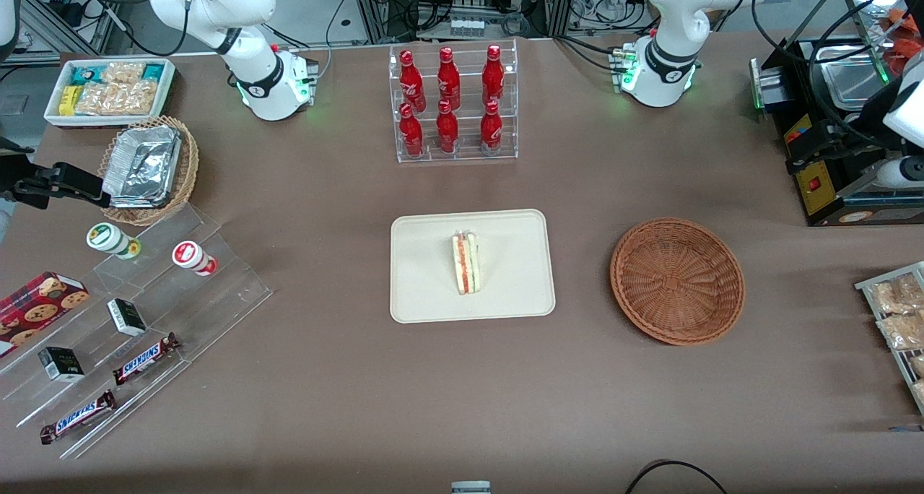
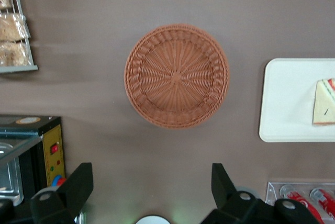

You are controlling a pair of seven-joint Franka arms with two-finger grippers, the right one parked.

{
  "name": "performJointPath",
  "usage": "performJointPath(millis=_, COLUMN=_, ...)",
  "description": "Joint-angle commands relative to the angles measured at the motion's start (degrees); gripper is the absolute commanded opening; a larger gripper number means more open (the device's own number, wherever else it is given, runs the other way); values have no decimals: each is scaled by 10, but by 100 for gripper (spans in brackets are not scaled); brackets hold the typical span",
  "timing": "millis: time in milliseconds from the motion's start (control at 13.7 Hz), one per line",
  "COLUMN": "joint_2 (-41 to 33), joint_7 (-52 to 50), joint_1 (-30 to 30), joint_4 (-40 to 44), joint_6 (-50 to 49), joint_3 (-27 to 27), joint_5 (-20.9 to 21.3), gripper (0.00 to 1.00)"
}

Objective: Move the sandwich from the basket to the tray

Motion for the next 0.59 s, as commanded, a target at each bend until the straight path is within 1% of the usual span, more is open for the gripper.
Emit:
performJointPath(millis=0, joint_2=19, joint_7=2, joint_1=-7, joint_4=31, joint_6=1, joint_3=6, joint_5=-5, gripper=100)
performJointPath(millis=146, joint_2=28, joint_7=10, joint_1=-5, joint_4=43, joint_6=-3, joint_3=7, joint_5=-3, gripper=100)
performJointPath(millis=512, joint_2=27, joint_7=15, joint_1=6, joint_4=40, joint_6=-7, joint_3=7, joint_5=-3, gripper=100)
